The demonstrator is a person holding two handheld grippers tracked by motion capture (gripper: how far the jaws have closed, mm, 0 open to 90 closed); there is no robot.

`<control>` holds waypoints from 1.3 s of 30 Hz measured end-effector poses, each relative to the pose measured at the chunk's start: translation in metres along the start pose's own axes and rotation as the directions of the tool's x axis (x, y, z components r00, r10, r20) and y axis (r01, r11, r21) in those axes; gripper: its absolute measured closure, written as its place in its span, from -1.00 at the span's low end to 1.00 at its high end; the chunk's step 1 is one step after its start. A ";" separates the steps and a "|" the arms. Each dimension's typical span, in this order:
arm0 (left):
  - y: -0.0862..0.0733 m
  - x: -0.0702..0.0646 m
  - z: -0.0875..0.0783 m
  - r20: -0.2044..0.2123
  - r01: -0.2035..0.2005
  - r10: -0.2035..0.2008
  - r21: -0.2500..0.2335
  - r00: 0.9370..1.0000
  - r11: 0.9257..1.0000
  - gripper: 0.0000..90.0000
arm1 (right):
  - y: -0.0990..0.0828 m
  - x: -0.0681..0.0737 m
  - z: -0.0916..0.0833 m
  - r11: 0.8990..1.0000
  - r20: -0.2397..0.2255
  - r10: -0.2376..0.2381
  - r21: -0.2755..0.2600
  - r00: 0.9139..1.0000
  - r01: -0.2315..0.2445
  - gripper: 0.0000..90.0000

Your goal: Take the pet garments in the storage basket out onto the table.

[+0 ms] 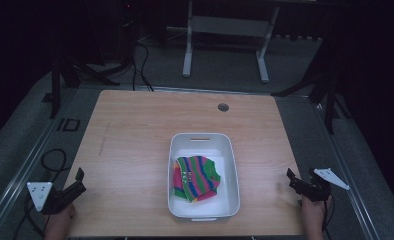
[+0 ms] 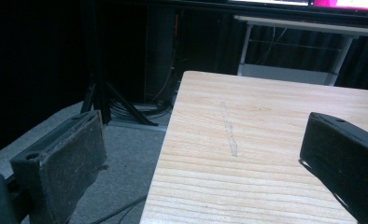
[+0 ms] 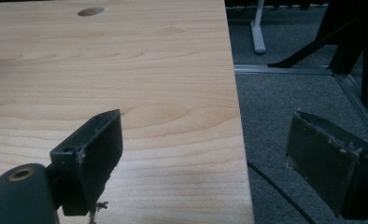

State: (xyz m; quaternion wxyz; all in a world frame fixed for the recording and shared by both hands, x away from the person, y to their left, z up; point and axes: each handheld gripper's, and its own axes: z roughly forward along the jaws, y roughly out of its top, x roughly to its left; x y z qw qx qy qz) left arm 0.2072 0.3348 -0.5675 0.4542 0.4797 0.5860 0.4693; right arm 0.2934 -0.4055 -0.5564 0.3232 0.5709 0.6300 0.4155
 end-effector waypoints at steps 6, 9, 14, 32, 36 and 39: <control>0.000 0.002 0.000 0.007 0.016 -0.016 0.001 1.000 1.000 -0.98 | 0.000 -0.001 0.000 1.000 -0.009 0.008 0.008 1.000 -0.008 -0.73; 0.000 0.002 0.000 0.010 0.017 -0.017 0.003 1.000 1.000 -0.98 | 0.000 -0.003 0.001 0.999 -0.042 0.014 0.033 0.999 -0.013 -0.73; 0.000 0.002 0.000 0.016 0.017 -0.017 0.007 1.000 1.000 -0.98 | 0.000 -0.002 0.002 0.993 -0.086 -0.068 0.090 0.994 0.076 -0.71; 0.000 0.003 0.000 0.044 0.014 -0.015 0.021 0.999 1.000 -0.98 | 0.004 0.013 0.008 0.898 -0.597 -0.202 0.203 0.777 0.389 -0.68; 0.000 0.002 0.000 0.047 0.010 -0.011 0.025 0.999 1.000 -0.98 | 0.011 0.026 0.009 0.873 -0.661 -0.214 0.200 0.719 0.444 -0.68; -0.001 0.001 0.000 0.049 0.005 -0.006 0.027 0.999 1.000 -0.98 | 0.018 0.035 0.008 0.867 -0.701 -0.199 0.199 0.685 0.456 -0.69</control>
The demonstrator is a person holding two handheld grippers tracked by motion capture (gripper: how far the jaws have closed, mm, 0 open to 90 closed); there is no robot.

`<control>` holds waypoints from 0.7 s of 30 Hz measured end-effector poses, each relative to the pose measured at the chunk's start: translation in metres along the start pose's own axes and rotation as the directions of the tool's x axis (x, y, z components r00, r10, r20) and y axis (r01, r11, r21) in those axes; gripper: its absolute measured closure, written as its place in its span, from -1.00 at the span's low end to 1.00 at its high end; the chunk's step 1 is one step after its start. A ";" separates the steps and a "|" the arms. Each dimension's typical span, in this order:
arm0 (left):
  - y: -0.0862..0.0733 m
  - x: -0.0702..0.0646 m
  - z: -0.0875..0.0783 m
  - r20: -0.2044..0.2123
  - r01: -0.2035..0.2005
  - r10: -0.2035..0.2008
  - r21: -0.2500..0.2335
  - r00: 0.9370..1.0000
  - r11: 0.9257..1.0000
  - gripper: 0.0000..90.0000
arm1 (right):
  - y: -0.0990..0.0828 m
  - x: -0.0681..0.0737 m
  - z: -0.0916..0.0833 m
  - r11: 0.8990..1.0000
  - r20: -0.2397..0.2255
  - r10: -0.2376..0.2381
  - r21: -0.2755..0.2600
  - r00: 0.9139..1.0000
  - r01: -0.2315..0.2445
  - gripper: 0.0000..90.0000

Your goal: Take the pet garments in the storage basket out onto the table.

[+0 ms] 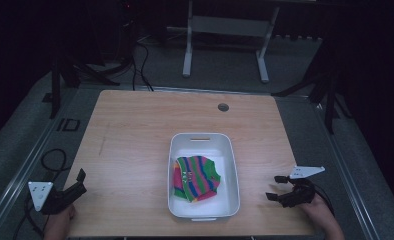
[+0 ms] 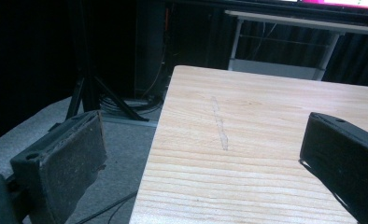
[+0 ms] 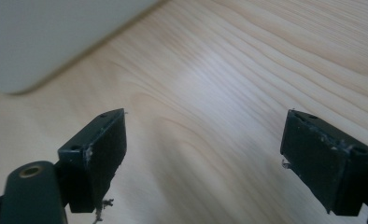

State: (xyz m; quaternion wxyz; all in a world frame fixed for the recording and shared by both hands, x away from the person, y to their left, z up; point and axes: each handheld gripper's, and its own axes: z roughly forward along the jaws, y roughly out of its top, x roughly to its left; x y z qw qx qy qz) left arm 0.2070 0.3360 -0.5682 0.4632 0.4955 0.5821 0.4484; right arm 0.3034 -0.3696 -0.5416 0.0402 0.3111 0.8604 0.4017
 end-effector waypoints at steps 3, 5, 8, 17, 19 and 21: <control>0.000 0.000 0.000 0.001 -0.002 0.002 0.002 1.000 1.000 -0.98 | 0.011 0.008 0.000 1.000 -0.045 -0.024 0.009 0.999 0.024 -0.69; 0.000 0.000 0.001 0.000 -0.004 0.004 0.006 1.000 1.000 -0.98 | 0.019 0.013 -0.001 0.999 -0.067 -0.043 0.000 0.997 0.043 -0.71; 0.000 -0.001 0.001 -0.001 -0.008 0.008 0.008 1.000 1.000 -0.98 | 0.031 0.020 -0.005 0.997 -0.064 -0.077 -0.031 0.995 0.076 -0.70; 0.000 -0.001 0.001 -0.002 -0.012 0.012 0.012 1.000 1.000 -0.98 | 0.070 0.036 -0.007 0.992 -0.111 -0.122 -0.027 0.986 0.120 -0.71; 0.000 -0.001 0.001 -0.003 -0.012 0.012 0.013 1.000 1.000 -0.98 | 0.079 0.040 -0.006 0.991 -0.114 -0.135 -0.027 0.984 0.133 -0.72; 0.000 -0.002 0.001 -0.003 -0.014 0.014 0.015 1.000 1.000 -0.98 | 0.088 0.044 -0.004 0.989 -0.126 -0.149 -0.029 0.981 0.147 -0.72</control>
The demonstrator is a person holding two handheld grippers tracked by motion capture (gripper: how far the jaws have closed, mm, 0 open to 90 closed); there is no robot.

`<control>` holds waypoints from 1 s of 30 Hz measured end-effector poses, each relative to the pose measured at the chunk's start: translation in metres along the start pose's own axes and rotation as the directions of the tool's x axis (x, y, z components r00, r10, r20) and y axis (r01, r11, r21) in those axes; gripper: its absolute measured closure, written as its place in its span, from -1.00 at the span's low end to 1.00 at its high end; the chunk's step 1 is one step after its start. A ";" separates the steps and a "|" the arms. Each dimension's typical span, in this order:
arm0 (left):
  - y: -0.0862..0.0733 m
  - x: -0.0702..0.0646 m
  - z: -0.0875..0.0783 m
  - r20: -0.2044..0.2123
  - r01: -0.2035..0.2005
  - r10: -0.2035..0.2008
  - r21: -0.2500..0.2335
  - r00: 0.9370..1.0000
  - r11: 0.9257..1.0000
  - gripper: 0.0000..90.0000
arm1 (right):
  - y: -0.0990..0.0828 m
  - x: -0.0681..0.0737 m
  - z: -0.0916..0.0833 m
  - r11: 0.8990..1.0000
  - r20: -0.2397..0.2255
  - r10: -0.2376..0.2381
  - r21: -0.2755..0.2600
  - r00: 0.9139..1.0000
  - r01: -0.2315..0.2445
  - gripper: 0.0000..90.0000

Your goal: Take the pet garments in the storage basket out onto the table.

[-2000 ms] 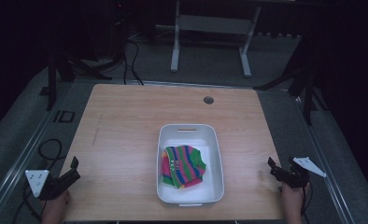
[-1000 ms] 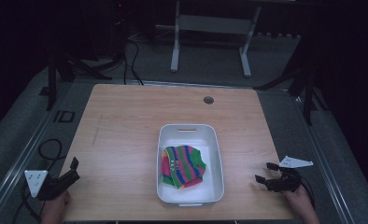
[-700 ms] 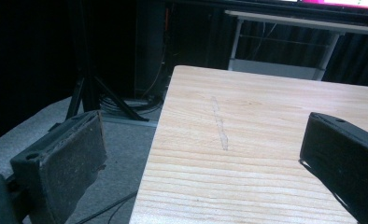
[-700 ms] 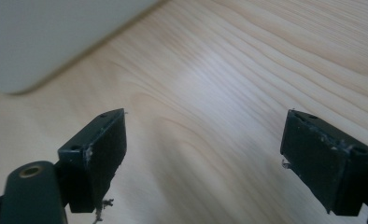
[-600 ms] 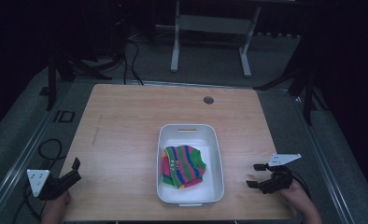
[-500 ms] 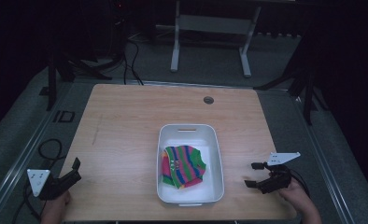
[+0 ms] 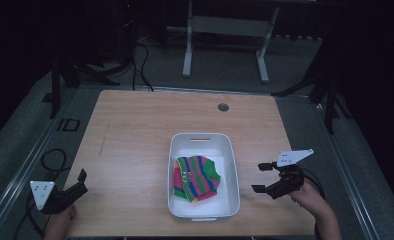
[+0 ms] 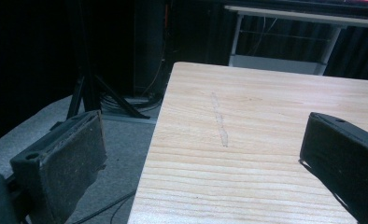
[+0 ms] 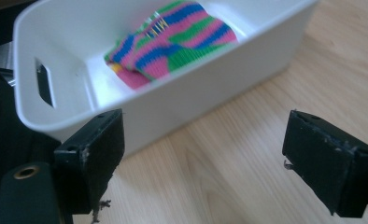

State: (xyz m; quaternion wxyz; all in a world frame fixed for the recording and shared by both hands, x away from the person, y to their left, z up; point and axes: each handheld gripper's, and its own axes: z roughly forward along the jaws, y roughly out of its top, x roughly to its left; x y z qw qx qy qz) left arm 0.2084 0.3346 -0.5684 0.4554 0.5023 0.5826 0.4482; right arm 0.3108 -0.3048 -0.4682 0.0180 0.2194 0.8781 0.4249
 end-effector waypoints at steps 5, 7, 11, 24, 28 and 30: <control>0.000 -0.001 0.000 -0.002 -0.004 0.004 0.004 1.000 1.000 -0.98 | 0.024 0.005 0.006 0.999 -0.027 -0.032 -0.006 0.999 0.032 -0.74; 0.000 -0.001 0.001 -0.004 -0.006 0.006 0.006 1.000 1.000 -0.98 | 0.034 0.007 0.008 0.998 -0.024 -0.056 -0.017 0.998 0.055 -0.74; 0.000 -0.002 0.001 -0.009 -0.020 0.020 0.013 1.000 1.000 -0.98 | 0.051 0.016 0.019 0.993 -0.013 -0.117 0.011 0.993 0.117 -0.74; 0.000 -0.003 0.001 0.000 -0.021 0.021 0.010 1.000 1.000 -0.98 | 0.084 0.033 0.079 0.974 -0.101 -0.185 0.113 0.977 0.197 -0.74; 0.000 -0.002 0.000 0.002 -0.019 0.019 0.007 1.000 1.000 -0.98 | 0.094 0.039 0.102 0.962 -0.129 -0.204 0.158 0.970 0.223 -0.74; 0.000 -0.002 0.000 0.003 -0.019 0.019 0.006 1.000 1.000 -0.98 | 0.099 0.042 0.113 0.954 -0.137 -0.214 0.183 0.967 0.237 -0.74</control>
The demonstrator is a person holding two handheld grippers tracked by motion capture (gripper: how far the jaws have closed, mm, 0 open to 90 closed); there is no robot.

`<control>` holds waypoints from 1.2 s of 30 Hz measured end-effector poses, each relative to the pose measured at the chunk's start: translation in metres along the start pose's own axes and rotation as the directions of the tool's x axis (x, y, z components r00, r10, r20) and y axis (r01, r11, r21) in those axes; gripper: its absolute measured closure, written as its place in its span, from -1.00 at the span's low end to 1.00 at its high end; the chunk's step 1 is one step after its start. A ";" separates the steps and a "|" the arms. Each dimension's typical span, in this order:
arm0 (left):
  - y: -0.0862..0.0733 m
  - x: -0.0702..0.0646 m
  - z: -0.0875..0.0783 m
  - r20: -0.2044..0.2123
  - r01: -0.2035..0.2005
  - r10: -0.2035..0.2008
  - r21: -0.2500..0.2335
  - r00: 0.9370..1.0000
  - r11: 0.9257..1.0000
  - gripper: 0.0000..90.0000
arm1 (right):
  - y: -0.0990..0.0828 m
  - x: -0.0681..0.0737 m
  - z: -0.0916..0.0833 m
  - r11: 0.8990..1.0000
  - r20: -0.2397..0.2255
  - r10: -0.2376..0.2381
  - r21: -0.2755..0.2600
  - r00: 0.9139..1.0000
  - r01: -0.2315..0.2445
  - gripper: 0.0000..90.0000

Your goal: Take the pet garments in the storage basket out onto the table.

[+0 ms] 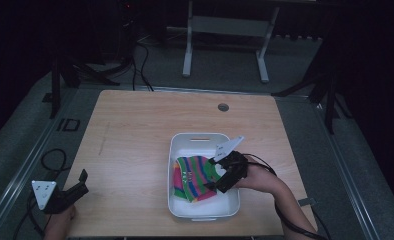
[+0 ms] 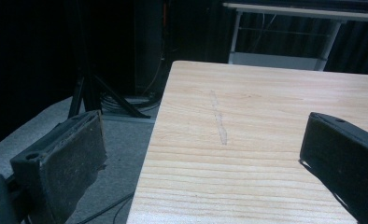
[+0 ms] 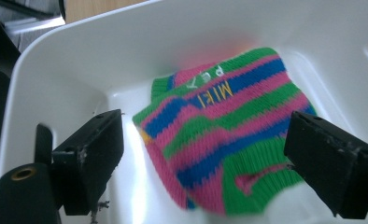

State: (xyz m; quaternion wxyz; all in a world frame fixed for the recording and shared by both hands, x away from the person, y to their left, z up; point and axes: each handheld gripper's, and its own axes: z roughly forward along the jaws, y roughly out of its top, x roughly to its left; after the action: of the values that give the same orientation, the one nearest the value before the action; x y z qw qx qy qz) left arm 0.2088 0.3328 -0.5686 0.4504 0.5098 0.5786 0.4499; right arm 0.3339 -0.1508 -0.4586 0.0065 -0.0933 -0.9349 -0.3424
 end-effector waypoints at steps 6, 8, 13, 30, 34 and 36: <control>0.000 0.001 0.000 0.003 0.001 -0.001 -0.004 1.000 1.000 -0.98 | 0.018 0.000 0.029 0.997 -0.017 -0.028 0.070 0.999 0.030 -0.74; 0.000 0.000 0.000 0.003 -0.001 0.001 -0.005 1.000 1.000 -0.98 | 0.022 0.000 0.039 0.995 -0.023 -0.037 0.093 0.999 0.038 -0.74; 0.000 0.000 -0.001 0.000 -0.004 0.004 -0.010 1.000 1.000 -0.98 | 0.029 0.000 0.063 0.987 -0.027 -0.033 0.155 0.999 0.037 -0.74; 0.000 0.000 -0.001 -0.001 -0.002 0.002 -0.014 1.000 1.000 -0.98 | 0.028 0.004 0.108 0.914 0.015 -0.046 0.404 0.999 0.036 -0.74; 0.000 0.000 -0.001 -0.002 -0.006 0.006 -0.013 1.000 1.000 -0.98 | 0.028 0.011 0.110 0.902 0.020 -0.091 0.425 0.996 0.074 -0.45; 0.000 0.000 -0.001 -0.002 -0.005 0.005 -0.013 1.000 1.000 -0.98 | 0.030 0.016 0.106 0.905 0.007 -0.104 0.416 0.995 0.092 0.08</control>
State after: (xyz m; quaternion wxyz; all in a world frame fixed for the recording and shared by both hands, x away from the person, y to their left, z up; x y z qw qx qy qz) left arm 0.2074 0.3326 -0.5684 0.4519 0.5079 0.5748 0.4553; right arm 0.3290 -0.0577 -0.5198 -0.0046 -0.0477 -0.9897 -0.1347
